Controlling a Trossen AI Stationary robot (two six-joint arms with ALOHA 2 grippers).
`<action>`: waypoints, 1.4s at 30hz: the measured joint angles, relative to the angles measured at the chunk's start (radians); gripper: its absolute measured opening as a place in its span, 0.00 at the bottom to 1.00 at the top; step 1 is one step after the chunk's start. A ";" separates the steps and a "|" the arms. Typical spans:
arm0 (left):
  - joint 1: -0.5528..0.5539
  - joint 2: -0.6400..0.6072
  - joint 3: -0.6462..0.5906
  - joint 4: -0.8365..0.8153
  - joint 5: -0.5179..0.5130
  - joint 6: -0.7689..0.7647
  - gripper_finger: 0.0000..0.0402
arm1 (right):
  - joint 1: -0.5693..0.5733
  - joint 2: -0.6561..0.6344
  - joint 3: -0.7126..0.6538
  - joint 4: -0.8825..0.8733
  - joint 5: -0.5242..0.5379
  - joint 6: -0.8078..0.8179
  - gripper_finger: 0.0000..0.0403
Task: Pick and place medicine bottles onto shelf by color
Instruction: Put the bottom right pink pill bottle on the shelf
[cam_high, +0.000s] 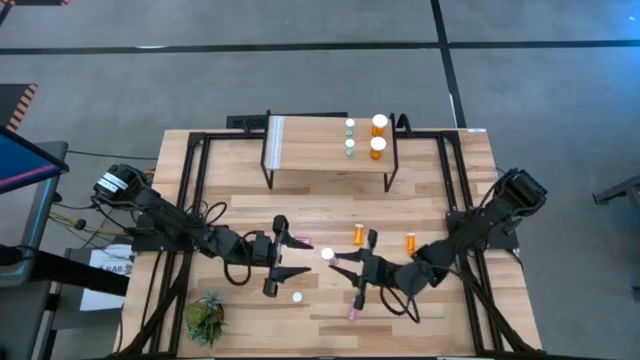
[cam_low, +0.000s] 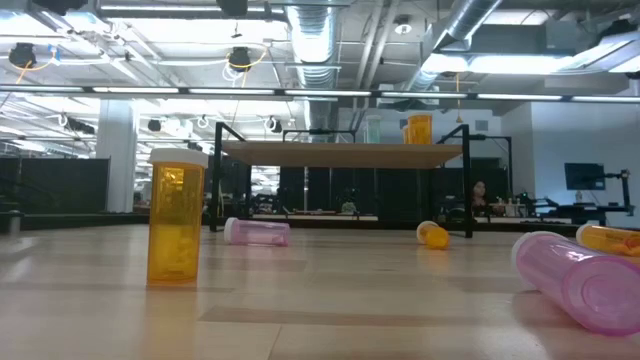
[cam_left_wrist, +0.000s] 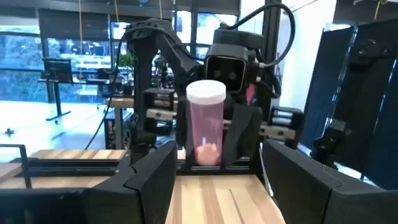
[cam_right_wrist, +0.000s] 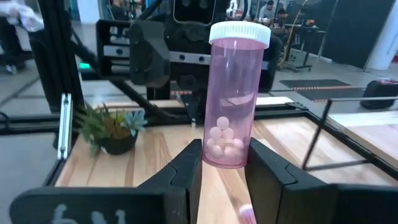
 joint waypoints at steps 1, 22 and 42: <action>0.002 0.000 0.003 -0.004 0.002 -0.004 0.56 | -0.013 0.007 0.001 0.013 -0.022 -0.001 0.29; 0.009 0.000 0.003 -0.033 0.011 -0.018 0.56 | -0.084 0.036 0.000 0.172 -0.167 -0.079 0.29; 0.009 0.000 0.003 -0.030 -0.027 -0.037 0.56 | -0.119 0.091 0.000 0.242 -0.226 -0.046 0.29</action>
